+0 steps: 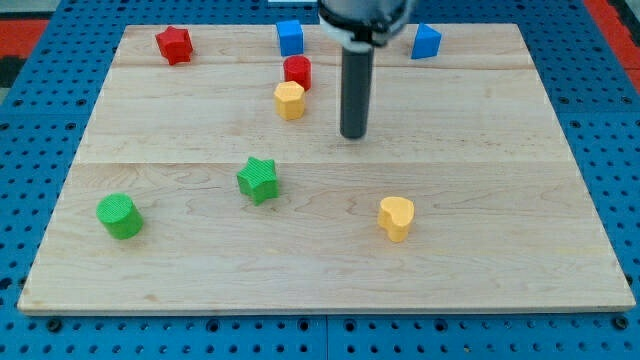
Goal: Push the green star below the hexagon
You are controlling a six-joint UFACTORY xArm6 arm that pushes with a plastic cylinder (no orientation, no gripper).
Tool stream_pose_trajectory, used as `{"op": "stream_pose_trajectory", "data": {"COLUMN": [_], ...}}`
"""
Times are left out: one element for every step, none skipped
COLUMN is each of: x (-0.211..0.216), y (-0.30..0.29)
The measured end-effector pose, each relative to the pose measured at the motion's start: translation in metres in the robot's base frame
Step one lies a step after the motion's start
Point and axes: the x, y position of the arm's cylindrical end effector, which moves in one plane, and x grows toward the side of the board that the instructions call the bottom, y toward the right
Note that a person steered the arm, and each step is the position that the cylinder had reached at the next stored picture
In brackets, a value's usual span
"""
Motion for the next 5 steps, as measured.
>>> {"op": "stream_pose_trajectory", "data": {"x": [0.083, 0.092, 0.059, 0.013, 0.001], "y": [-0.029, -0.104, -0.122, -0.113, -0.088]}}
